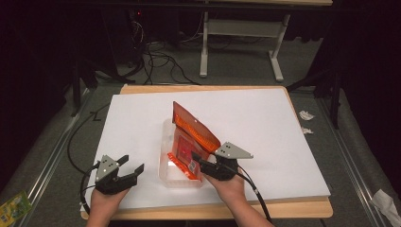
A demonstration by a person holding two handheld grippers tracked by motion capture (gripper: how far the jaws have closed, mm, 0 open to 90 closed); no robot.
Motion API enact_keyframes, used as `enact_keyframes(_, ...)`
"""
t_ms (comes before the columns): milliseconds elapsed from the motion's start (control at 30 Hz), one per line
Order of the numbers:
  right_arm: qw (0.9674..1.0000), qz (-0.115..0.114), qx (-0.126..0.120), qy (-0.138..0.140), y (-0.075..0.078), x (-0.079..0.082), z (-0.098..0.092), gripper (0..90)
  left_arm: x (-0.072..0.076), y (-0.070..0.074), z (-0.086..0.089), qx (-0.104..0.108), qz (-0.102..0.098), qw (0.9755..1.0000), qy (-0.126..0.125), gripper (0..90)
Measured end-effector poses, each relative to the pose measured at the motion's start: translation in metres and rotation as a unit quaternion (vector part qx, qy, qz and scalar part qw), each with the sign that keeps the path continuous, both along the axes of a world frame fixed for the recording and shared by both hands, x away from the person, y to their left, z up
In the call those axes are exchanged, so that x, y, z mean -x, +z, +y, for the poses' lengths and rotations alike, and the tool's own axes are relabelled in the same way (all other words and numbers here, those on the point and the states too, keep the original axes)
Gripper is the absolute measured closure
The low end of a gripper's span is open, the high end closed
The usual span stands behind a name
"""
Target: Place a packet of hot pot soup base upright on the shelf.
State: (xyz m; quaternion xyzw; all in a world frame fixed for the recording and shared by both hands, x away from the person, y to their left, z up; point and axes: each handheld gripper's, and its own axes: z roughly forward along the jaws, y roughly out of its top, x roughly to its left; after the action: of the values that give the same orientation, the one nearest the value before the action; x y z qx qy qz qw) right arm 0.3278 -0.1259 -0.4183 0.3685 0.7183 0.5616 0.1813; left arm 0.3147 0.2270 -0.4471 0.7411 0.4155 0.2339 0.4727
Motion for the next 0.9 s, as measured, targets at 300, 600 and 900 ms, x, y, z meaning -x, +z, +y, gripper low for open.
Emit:
enact_keyframes(300,0.9991,0.016,-0.009,0.037,0.014,-0.003,-0.014,18.5,0.000,0.000,-0.001,0.004,-0.002,1.0000,-0.003,30.6)
enact_keyframes(600,0.9994,0.009,0.004,0.034,0.029,0.019,-0.056,13.9,0.000,0.000,0.000,0.019,0.000,0.9998,0.008,23.2)
enact_keyframes(900,0.9986,0.001,0.014,-0.052,0.020,0.026,-0.145,5.1,0.000,0.000,-0.005,0.019,0.011,0.9997,0.006,20.6)
